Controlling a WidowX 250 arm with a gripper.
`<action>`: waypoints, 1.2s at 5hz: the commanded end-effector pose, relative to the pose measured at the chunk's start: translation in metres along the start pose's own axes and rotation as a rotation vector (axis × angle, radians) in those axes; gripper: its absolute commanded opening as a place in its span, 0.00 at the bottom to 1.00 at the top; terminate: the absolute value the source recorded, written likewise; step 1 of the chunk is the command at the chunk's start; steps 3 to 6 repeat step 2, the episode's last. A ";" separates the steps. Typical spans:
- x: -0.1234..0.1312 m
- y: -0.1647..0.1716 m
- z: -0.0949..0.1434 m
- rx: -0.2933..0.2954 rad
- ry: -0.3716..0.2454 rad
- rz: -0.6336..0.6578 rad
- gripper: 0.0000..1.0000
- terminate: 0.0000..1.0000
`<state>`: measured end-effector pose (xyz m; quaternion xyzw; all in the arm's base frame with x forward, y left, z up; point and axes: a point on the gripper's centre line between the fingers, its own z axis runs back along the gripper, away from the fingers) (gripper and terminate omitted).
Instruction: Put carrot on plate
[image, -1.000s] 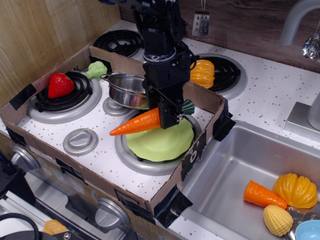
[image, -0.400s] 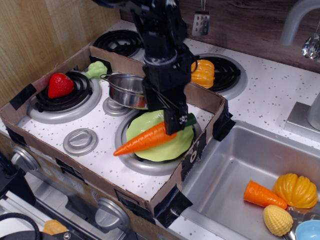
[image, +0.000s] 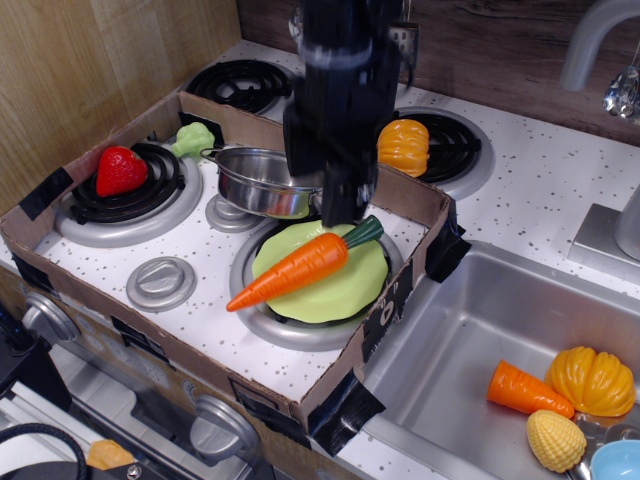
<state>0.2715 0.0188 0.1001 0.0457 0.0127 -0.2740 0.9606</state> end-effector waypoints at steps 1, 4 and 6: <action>0.003 0.011 0.082 -0.010 -0.014 -0.004 1.00 0.00; 0.003 0.011 0.082 -0.010 -0.014 -0.004 1.00 1.00; 0.003 0.011 0.082 -0.010 -0.014 -0.004 1.00 1.00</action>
